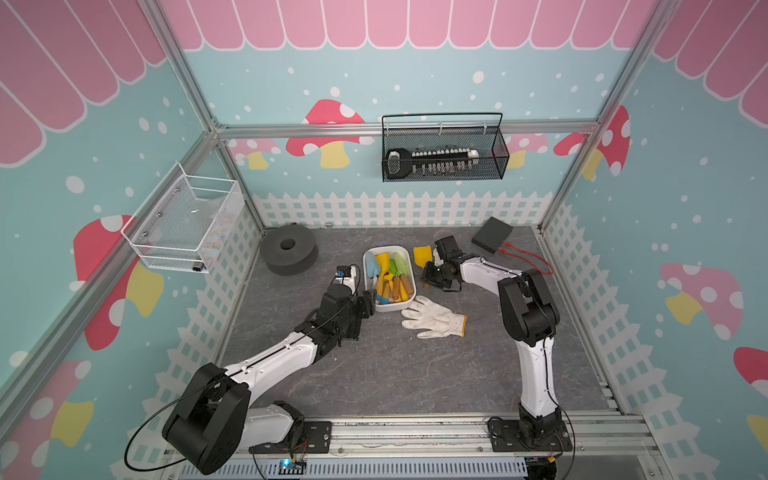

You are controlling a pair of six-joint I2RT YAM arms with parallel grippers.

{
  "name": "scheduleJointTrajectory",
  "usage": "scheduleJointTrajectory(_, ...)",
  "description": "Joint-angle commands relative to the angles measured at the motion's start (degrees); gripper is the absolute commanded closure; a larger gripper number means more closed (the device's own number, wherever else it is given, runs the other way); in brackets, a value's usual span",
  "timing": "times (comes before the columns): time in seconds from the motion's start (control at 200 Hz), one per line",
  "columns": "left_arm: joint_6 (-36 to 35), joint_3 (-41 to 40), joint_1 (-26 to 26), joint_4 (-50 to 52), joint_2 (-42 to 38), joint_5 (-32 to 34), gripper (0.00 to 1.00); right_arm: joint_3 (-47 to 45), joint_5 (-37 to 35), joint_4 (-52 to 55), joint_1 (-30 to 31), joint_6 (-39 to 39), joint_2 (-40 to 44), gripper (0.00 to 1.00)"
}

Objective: Take the shovel out of the storage box
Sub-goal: Place the shovel at the center of the board.

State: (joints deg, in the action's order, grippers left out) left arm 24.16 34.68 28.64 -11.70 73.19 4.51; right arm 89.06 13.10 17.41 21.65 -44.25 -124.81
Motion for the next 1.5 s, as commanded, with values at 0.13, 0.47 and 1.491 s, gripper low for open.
scheduleJointTrajectory(0.13,-1.00,0.32,0.35,-0.78,-0.24,0.58,0.33,2.42,-0.71,-0.78,-1.30,-0.51,-2.53,0.86)
scheduleJointTrajectory(0.47,-0.99,0.50,0.34,-0.91,0.06,0.53,0.33,3.94,-1.07,1.57,-1.87,1.82,-3.53,0.75)
scheduleJointTrajectory(1.491,-0.02,1.56,0.18,4.59,-1.02,7.04,0.32,-9.35,-2.87,6.76,3.75,17.45,19.90,0.55)
